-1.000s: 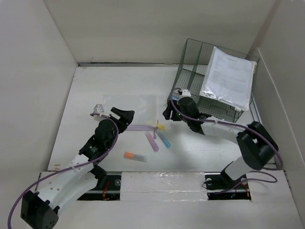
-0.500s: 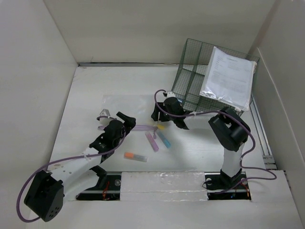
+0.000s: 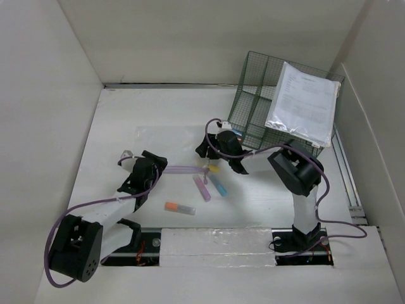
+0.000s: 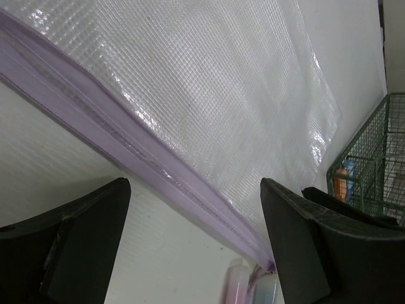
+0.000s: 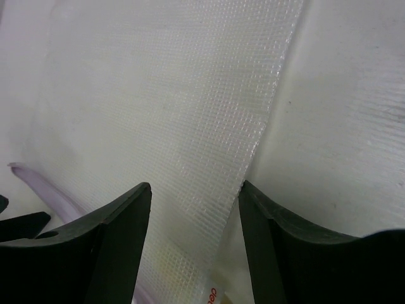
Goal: Organize the desk
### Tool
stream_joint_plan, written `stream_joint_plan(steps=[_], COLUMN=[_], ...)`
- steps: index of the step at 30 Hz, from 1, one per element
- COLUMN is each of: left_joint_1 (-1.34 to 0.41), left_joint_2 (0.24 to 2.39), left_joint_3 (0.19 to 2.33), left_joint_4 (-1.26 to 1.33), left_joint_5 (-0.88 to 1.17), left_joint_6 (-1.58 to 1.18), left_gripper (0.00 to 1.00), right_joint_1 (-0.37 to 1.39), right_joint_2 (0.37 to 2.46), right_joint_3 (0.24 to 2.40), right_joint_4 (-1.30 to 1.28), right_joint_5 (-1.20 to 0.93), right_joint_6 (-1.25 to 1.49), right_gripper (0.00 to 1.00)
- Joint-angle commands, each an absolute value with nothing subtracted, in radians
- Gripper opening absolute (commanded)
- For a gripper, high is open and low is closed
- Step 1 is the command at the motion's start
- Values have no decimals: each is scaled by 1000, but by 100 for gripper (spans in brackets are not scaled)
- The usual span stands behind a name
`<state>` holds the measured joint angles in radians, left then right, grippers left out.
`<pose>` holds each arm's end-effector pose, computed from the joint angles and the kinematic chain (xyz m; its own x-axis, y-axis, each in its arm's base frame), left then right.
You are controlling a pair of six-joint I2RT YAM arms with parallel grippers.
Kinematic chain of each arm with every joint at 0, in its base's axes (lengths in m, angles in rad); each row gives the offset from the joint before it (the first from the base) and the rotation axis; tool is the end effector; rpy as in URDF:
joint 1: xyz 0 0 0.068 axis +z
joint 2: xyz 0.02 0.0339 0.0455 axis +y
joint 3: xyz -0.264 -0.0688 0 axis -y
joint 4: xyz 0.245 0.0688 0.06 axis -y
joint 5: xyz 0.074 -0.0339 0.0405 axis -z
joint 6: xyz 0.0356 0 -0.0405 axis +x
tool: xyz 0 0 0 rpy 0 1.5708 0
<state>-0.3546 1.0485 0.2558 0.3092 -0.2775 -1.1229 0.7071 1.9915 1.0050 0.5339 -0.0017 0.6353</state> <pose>0.1899 -0.0599 0.1596 -0.2848 -0.8190 -0.4982 -0.3468 0.5726 -0.7429 0.3129 0.2674 0.1353 -0.6538 0.2219 -0.7234 -0.3265 0.7797 0.5343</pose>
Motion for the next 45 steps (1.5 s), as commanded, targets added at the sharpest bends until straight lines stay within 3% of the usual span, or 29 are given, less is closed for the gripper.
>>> stream_joint_plan(steps=[1,7,10,13,16,23,30,35,45], left_joint_1=[-313,-295,-295,-295,-295,-295,-295,-295,-295], left_joint_2=[1048,1072,1091,1091,1077,1008,732,539,489], left_joint_3=[249,247,255,246,236,242,285,348,419], left_joint_4=[383,414,420,431,440,422,313,221,170], left_joint_5=[-180,-83,-63,-55,-57,-58,-58,-83,-84], left_joint_6=[-1103,-1114,-1112,-1115,-1120,-1108,-1083,-1060,-1028], left_gripper=[79,77,77,76,76,74,68,66,66], right_joint_1=[712,712,703,703,693,683,683,683,574], right_joint_2=[2037,2071,2098,2103,2079,1912,1748,1645,1427], right_joint_3=[980,950,943,933,925,959,1018,1193,1391], right_joint_4=[606,725,796,863,890,841,787,643,538], right_joint_5=[-57,-106,-140,-164,-173,-178,-164,-137,-132], right_joint_6=[681,726,750,753,752,687,644,542,492], right_gripper=[63,48,33,9,0,0,0,0,0])
